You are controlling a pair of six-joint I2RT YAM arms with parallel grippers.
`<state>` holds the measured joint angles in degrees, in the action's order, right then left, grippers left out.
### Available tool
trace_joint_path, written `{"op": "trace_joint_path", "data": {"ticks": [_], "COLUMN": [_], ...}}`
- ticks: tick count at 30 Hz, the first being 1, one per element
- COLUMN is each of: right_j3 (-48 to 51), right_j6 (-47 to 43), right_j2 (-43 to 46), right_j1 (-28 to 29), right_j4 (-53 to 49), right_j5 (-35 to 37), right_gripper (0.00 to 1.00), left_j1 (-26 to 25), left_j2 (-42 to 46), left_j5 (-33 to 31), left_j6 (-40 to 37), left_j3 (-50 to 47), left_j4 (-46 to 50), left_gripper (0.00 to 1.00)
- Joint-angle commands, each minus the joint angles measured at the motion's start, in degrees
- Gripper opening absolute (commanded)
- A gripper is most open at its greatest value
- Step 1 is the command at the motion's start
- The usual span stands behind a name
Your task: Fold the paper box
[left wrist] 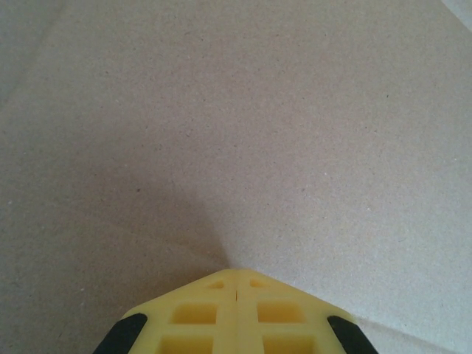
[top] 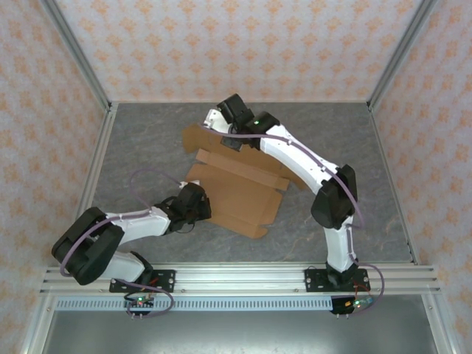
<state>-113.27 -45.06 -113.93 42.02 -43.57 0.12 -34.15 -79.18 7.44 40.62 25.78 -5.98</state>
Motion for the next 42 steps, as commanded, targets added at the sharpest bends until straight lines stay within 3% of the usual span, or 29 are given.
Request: {"op": "trace_joint_path", "data": {"ticks": [1,16,20,28,37,42], "right_j3": [2.7,5.5,6.4,9.5,13.0,14.2], "right_j6": [2.6,3.4,3.7,4.0,4.4,4.4], "right_j2": [3.4,0.9,1.1,2.8,5.1,5.3], "right_j1": [0.2,-0.5,-0.7,-0.4,0.2,0.4], "right_j4": [-1.0,-3.4,-2.6,0.0,3.4,5.4], "right_j5": [-4.1,-5.5,-5.2,-4.4,-2.8,-0.9], "right_gripper": [0.0,0.0,0.0,0.0,0.0,0.0], "left_j1": [-0.6,-1.5,-0.8,0.8,11.4,17.1], "left_j2": [-0.5,4.5,8.5,9.4,19.4,19.5], "left_j5": [-1.2,-2.8,-6.0,-5.4,-3.9,-4.0], "left_j6": [0.7,-2.4,-4.9,-5.2,-8.1,-9.0], "left_j3": [-0.1,3.4,4.9,5.2,7.9,11.3], "left_j4": [0.9,6.1,9.3,9.7,14.7,16.1], "left_gripper": [0.0,0.0,0.05,0.06,0.07,0.07]}}
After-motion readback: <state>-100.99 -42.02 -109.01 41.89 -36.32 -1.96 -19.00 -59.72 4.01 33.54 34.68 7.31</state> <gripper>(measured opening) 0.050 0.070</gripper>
